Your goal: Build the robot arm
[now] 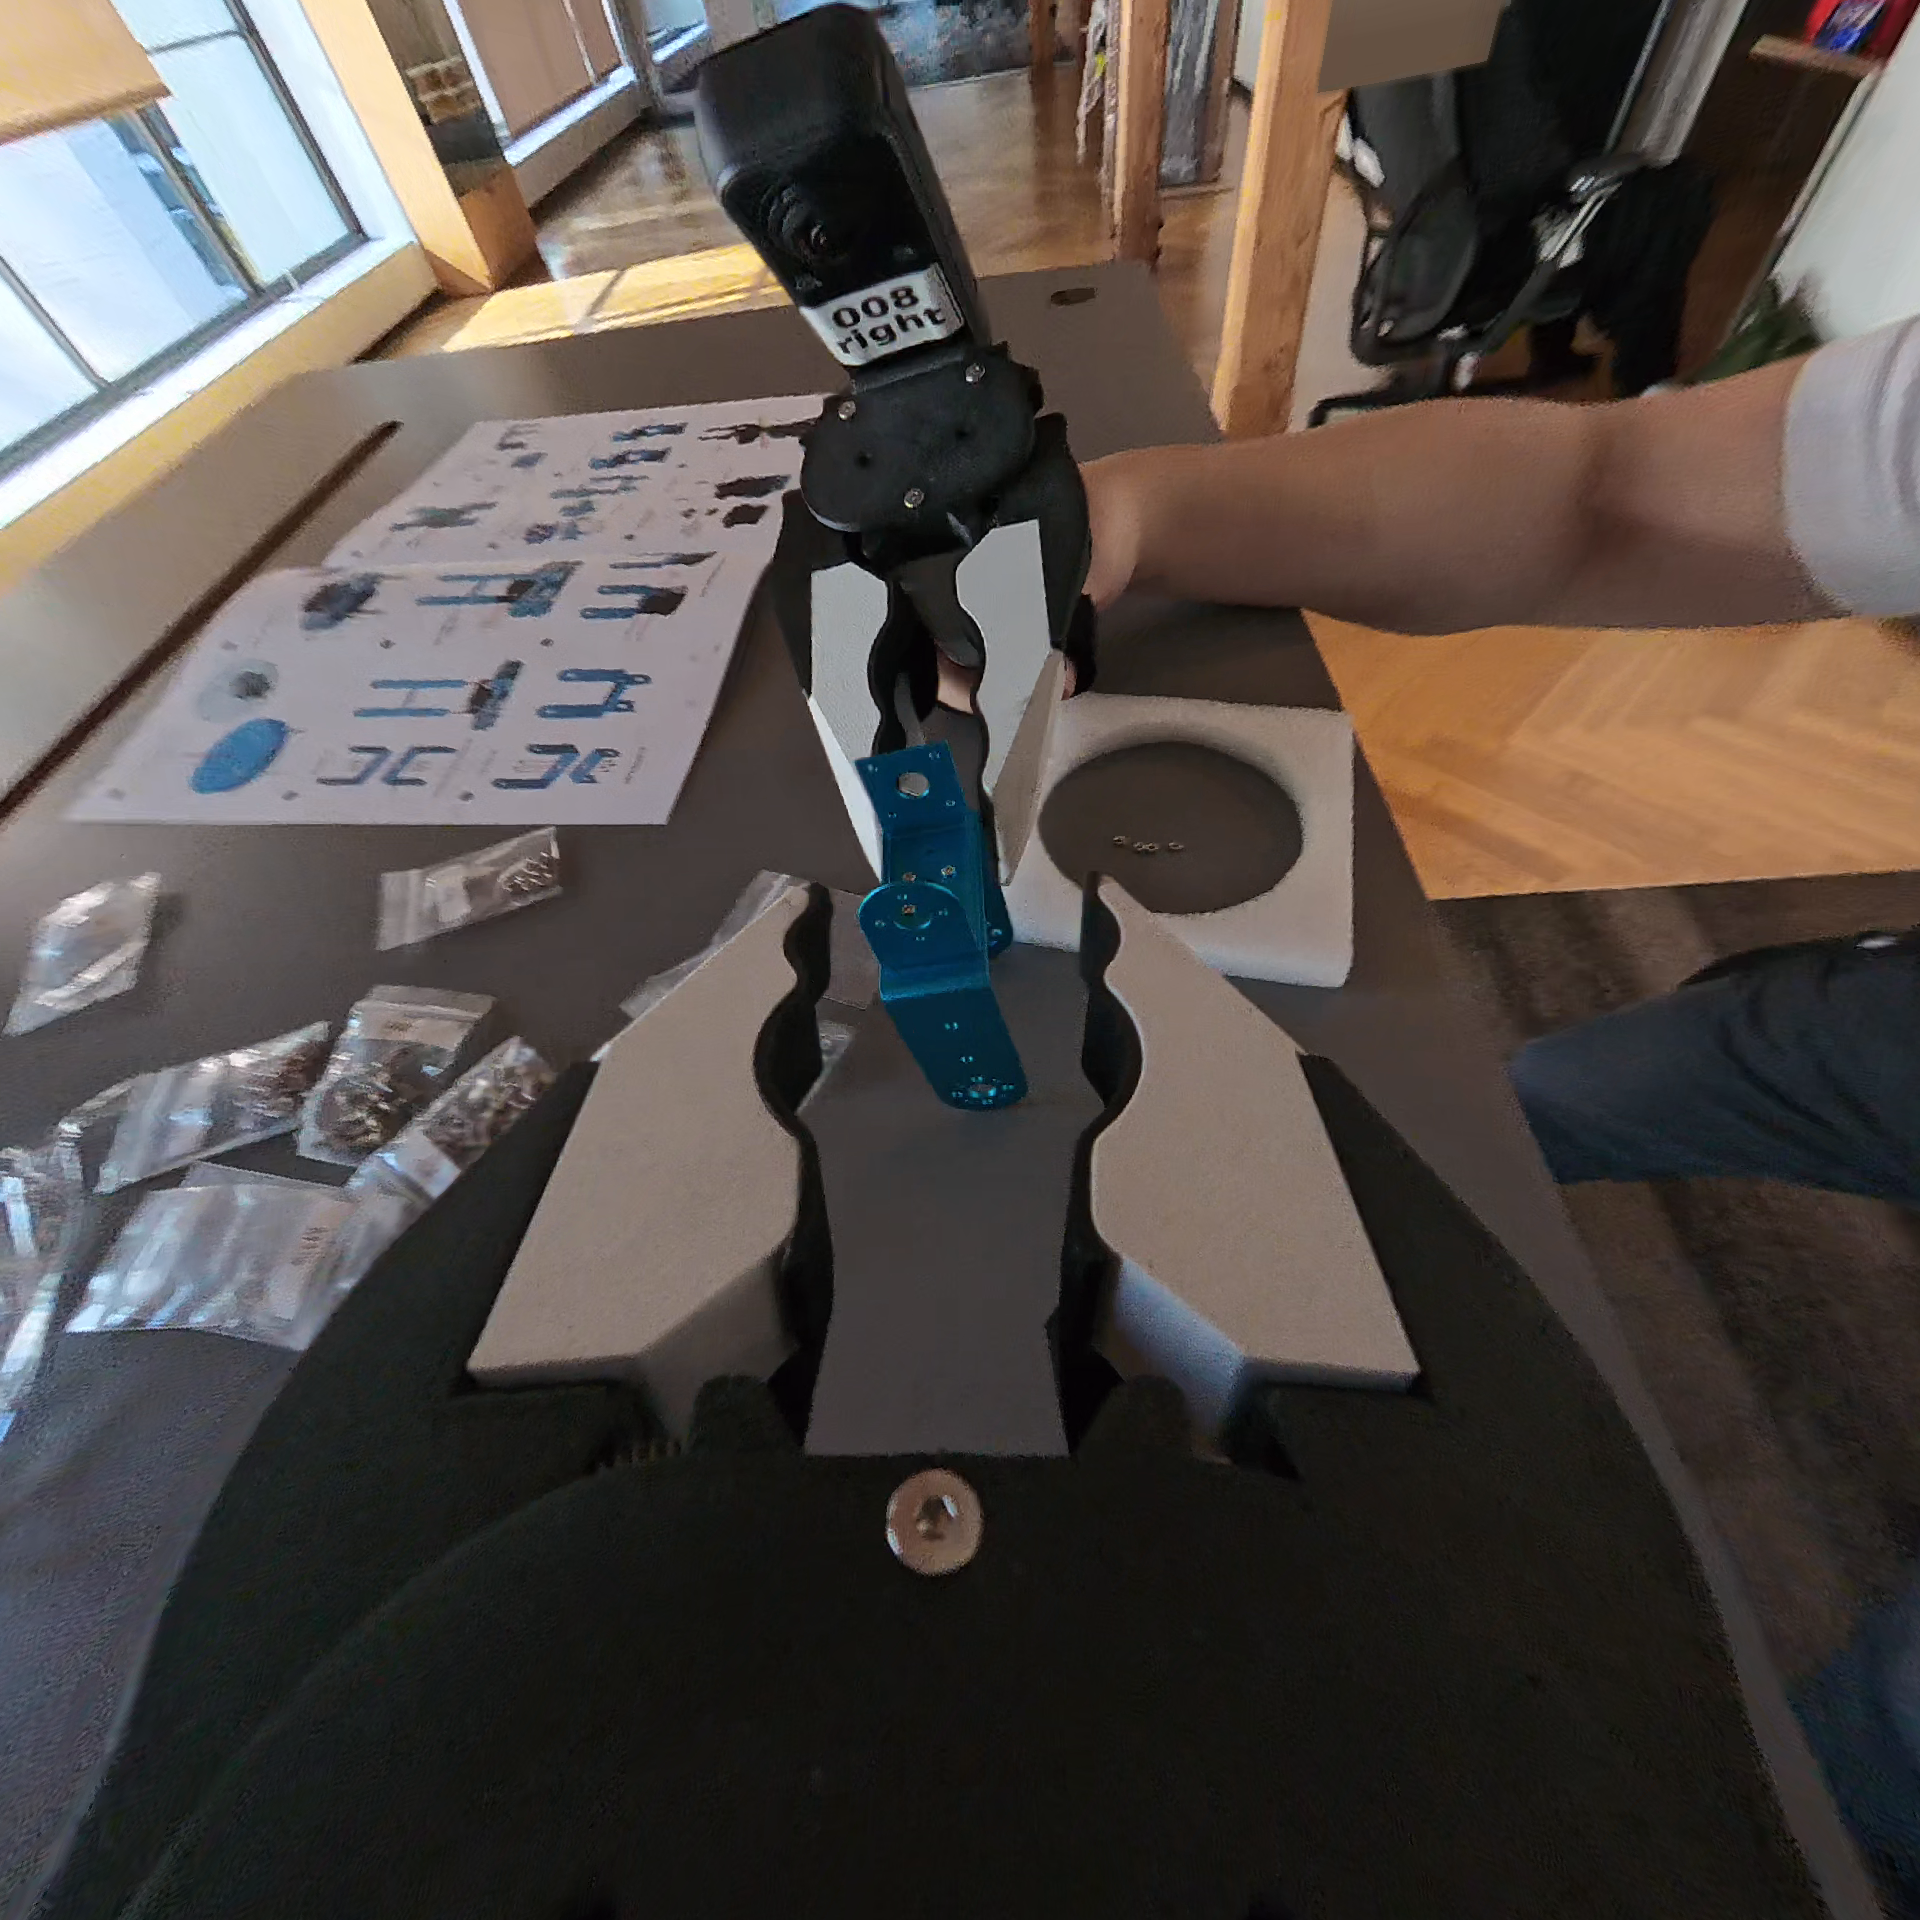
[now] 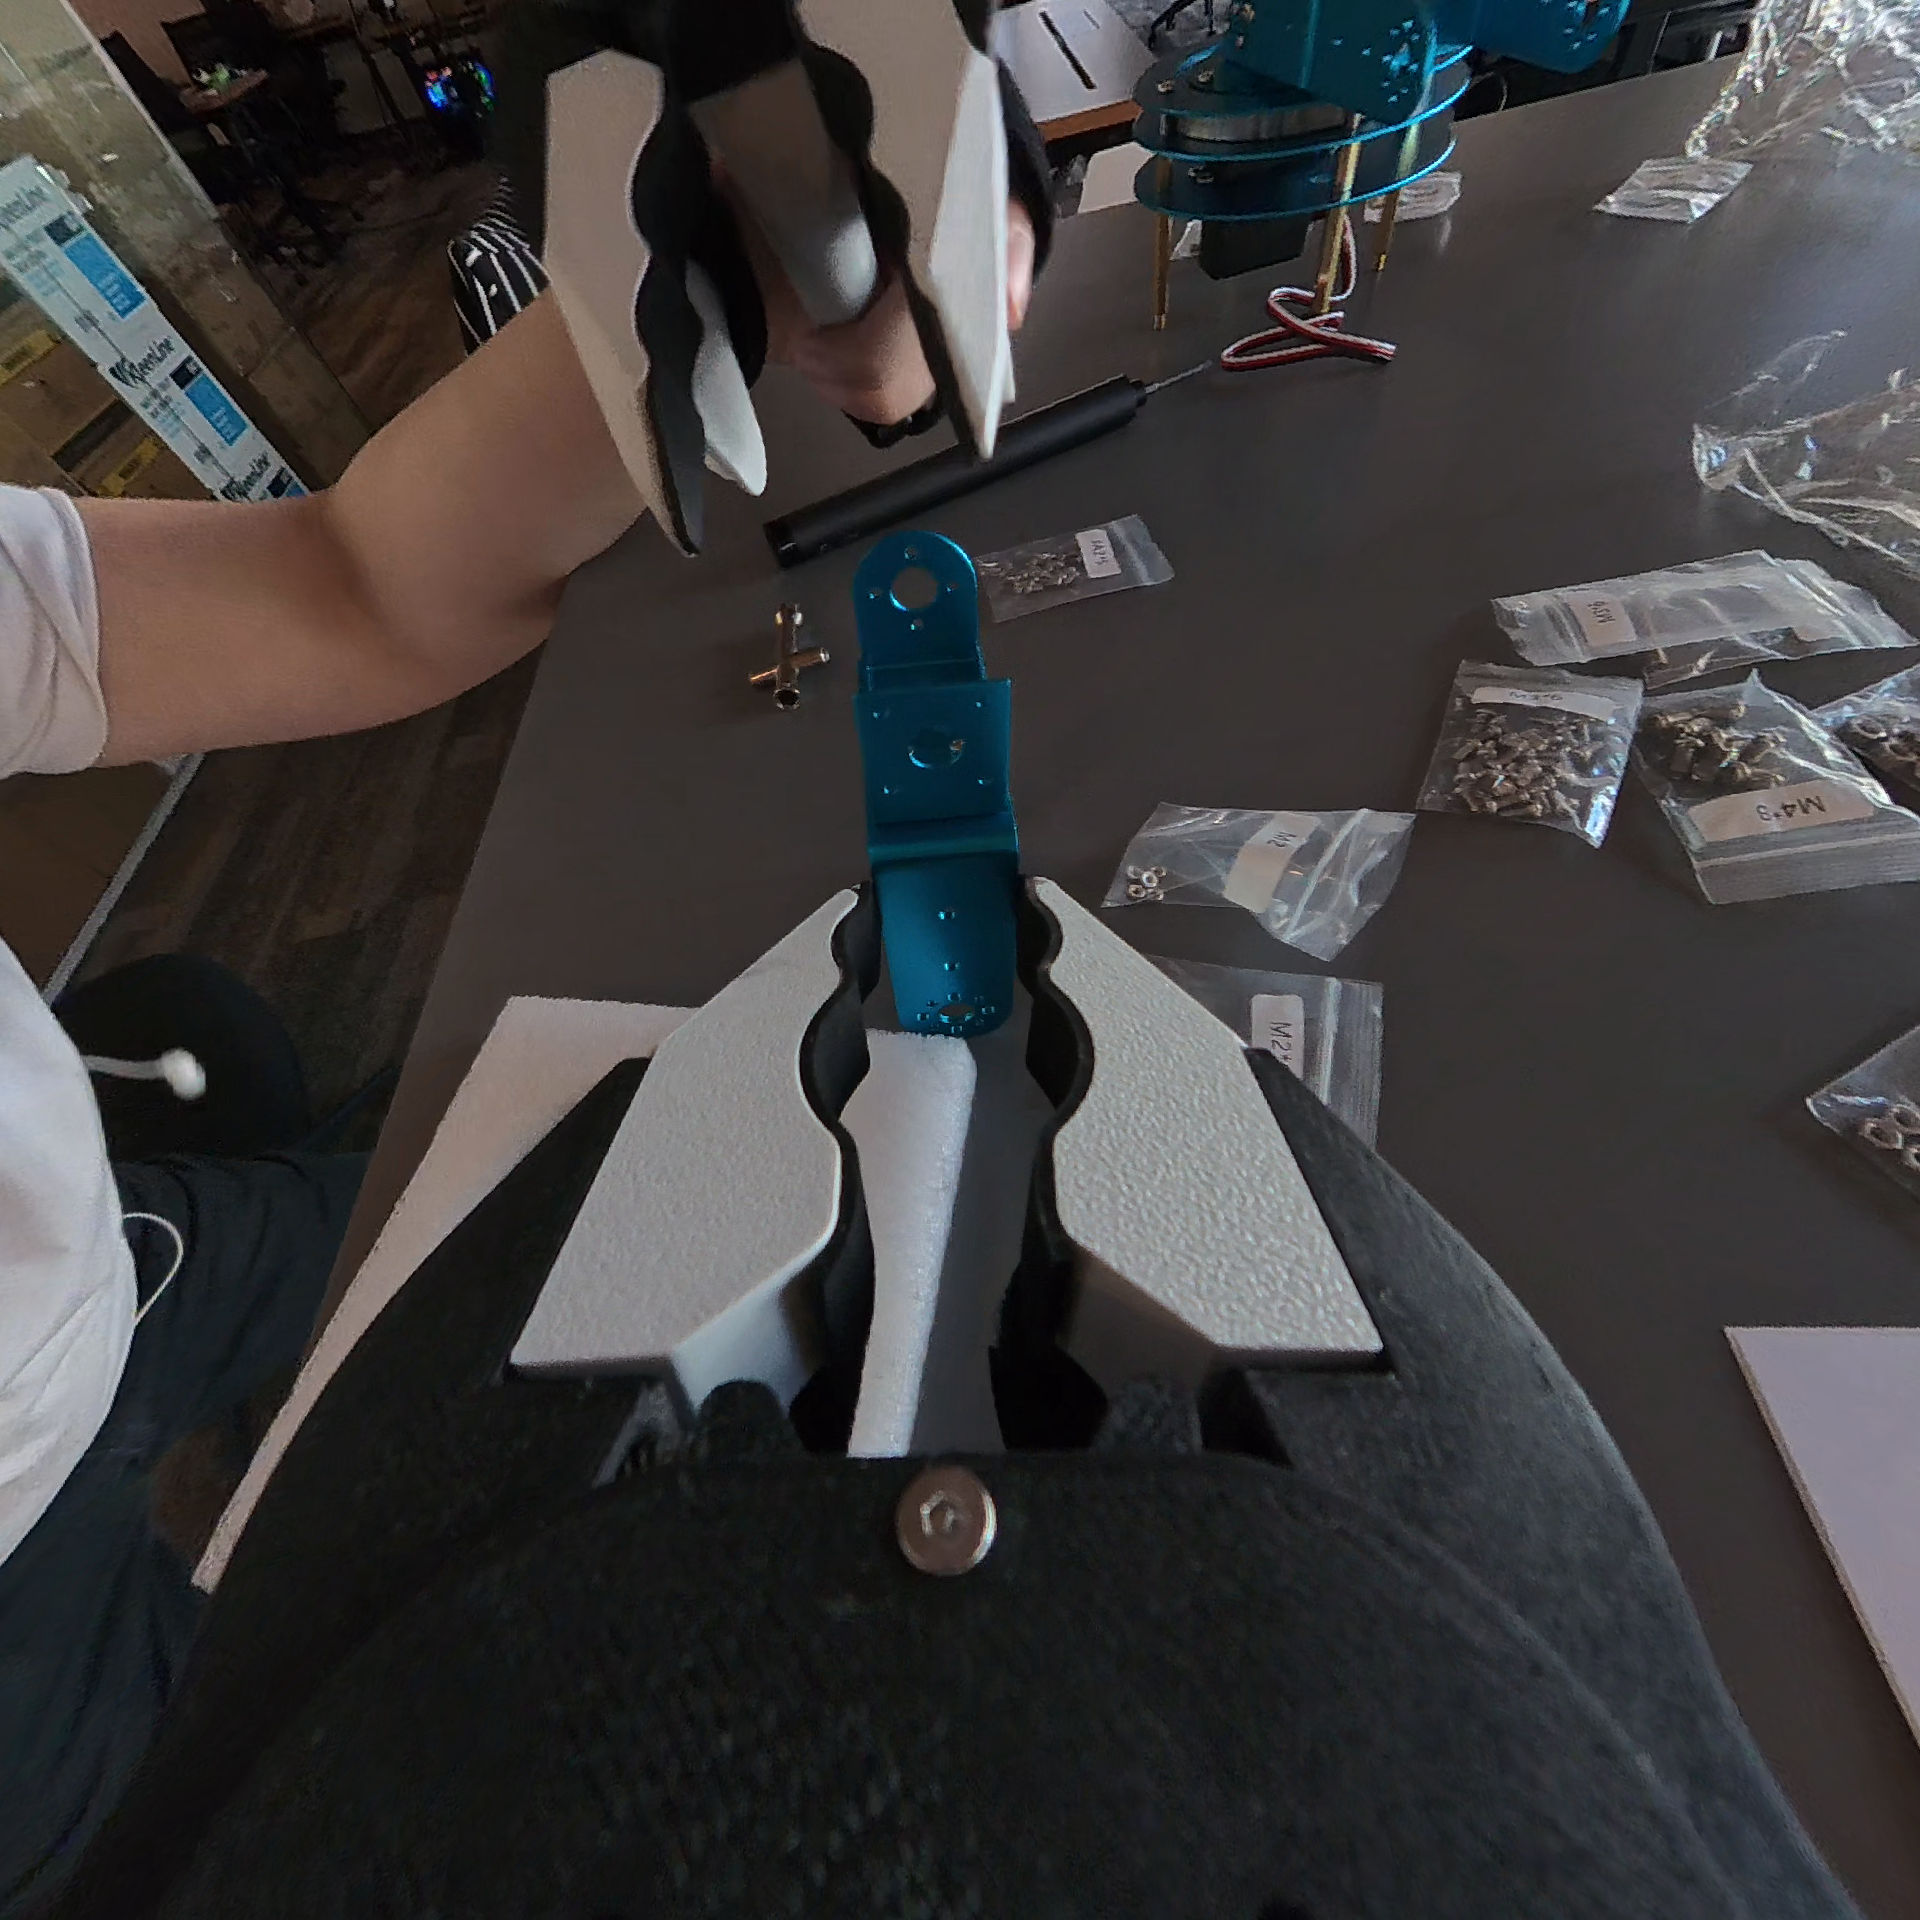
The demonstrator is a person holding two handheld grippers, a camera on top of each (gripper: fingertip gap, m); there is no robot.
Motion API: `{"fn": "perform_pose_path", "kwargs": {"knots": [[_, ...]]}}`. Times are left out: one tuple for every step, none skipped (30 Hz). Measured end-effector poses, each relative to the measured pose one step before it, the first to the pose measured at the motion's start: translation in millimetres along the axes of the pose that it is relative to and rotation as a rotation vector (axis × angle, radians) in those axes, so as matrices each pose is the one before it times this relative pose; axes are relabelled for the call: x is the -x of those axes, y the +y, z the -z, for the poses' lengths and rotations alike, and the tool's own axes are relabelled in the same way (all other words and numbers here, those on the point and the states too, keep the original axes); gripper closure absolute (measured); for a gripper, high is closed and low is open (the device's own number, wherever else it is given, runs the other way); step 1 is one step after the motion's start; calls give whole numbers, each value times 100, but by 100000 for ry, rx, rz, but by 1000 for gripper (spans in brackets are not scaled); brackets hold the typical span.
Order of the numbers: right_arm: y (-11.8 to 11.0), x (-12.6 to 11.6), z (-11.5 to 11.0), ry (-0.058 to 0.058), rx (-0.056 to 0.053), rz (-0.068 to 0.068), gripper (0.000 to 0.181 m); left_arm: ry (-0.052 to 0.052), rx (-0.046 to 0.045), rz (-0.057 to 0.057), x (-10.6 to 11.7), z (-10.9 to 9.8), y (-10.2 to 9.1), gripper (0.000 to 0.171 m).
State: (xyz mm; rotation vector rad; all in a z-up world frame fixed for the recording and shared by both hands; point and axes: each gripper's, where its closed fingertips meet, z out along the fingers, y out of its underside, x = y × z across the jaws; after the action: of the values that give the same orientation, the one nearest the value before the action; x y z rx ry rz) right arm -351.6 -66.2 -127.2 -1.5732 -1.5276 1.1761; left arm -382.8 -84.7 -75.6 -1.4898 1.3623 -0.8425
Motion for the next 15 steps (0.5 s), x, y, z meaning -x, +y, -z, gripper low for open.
{"fn": "perform_pose_path", "kwargs": {"knots": [[12, 106, -43, -418, 495, 134, 157, 2420, -608, 3991, 85, 31, 244, 125], [-21, -10, -40, 259, 309, 185, 157, 1010, -489, 2801, 246, 59, 277, 126], [-20, 26, -63, 3, 222, 122, 157, 584, -1091, 1627, 208, 69, 107, 128], [-14, 83, -102, -358, 446, -30, 157, 1223, -807, 1082, -9, 84, 29, 128], [-30, 98, -130, -426, 516, -11, 157, 977, -1045, 472, -66, 138, -25, 129], [-4, 170, -111, -766, 667, -212, 157, -692, -1832, 32, 117, 258, -144, 131], [30, 218, -77, -826, 843, 108, 156, -885, -1128, 71, 98, 323, -182, 129], [19, 171, -26, -390, 384, 152, 157, -1317, -815, -426, 82, 377, -267, 129], [33, 191, -25, -716, 221, -529, 156, -3218, -1794, -1708, 269, 467, -505, 129], [39, 189, -16, -1205, 75, -694, 156, -3106, -3082, -2463, 190, 531, -752, 128], [19, 55, 12, -914, -74, -1172, 156, -2358, -2781, -2344, 54, 538, -776, 128], [-14, -49, -21, -283, -226, -1575, 156, -1497, -1978, -2262, -63, 512, -708, 128], [-23, 15, -88, -569, 58, -909, 156, -3184, -957, -2124, 210, 455, -548, 129], [-32, 11, -97, -476, -24, -760, 156, -3461, 166, -2259, 180, 380, -342, 127], [-55, -70, -50, 40, -620, -1401, 156, -2844, -423, -1743, -96, 320, -485, 127]]}}
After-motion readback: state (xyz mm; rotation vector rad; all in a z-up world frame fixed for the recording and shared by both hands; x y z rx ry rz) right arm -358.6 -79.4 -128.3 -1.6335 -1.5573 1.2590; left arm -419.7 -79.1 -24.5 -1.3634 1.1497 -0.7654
